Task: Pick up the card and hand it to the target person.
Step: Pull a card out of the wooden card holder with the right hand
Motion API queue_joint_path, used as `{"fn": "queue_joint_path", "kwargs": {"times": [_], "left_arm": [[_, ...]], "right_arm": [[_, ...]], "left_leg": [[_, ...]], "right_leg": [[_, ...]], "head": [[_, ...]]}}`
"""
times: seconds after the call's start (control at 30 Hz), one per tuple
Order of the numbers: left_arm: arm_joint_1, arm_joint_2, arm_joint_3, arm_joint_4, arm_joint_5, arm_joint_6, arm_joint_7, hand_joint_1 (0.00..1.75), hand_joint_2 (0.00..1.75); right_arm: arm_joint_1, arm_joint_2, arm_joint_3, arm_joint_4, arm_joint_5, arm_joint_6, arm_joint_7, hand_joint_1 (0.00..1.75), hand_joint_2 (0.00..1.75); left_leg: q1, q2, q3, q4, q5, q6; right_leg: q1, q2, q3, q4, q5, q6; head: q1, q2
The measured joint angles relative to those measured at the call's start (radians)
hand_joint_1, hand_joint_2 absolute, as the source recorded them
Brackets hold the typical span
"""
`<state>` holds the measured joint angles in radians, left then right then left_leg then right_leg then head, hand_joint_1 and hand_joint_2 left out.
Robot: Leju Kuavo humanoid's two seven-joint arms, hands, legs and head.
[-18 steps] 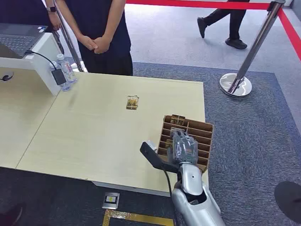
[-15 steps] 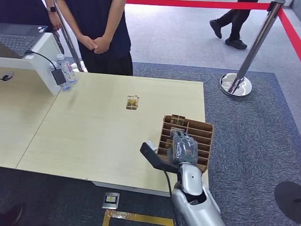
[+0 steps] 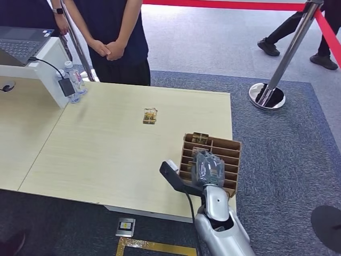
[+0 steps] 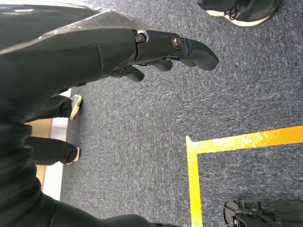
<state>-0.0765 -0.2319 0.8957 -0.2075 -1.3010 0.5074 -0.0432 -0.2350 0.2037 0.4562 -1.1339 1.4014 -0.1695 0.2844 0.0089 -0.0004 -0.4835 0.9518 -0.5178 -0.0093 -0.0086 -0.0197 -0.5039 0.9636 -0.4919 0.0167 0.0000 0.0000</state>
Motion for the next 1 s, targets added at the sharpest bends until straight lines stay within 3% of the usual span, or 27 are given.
{"fn": "queue_joint_path", "kwargs": {"times": [0.27,1.0], "left_arm": [[0.000,-0.001,0.000,0.000,-0.001,0.000,0.001,0.00,1.75],[0.000,-0.002,0.000,0.000,0.000,0.001,-0.003,0.00,1.75]], "right_arm": [[-0.001,0.005,0.000,-0.003,0.002,-0.008,0.000,1.44,1.75],[0.008,0.012,0.000,-0.060,-0.003,-0.015,-0.032,1.43,1.75]], "left_leg": [[0.000,0.000,0.000,0.000,0.000,0.000],[0.000,0.000,0.000,0.000,0.000,0.000]], "right_leg": [[0.000,0.000,0.000,0.000,0.000,0.000],[0.000,0.000,0.000,0.000,0.000,0.000]], "head": [[0.000,0.000],[0.000,0.000]]}}
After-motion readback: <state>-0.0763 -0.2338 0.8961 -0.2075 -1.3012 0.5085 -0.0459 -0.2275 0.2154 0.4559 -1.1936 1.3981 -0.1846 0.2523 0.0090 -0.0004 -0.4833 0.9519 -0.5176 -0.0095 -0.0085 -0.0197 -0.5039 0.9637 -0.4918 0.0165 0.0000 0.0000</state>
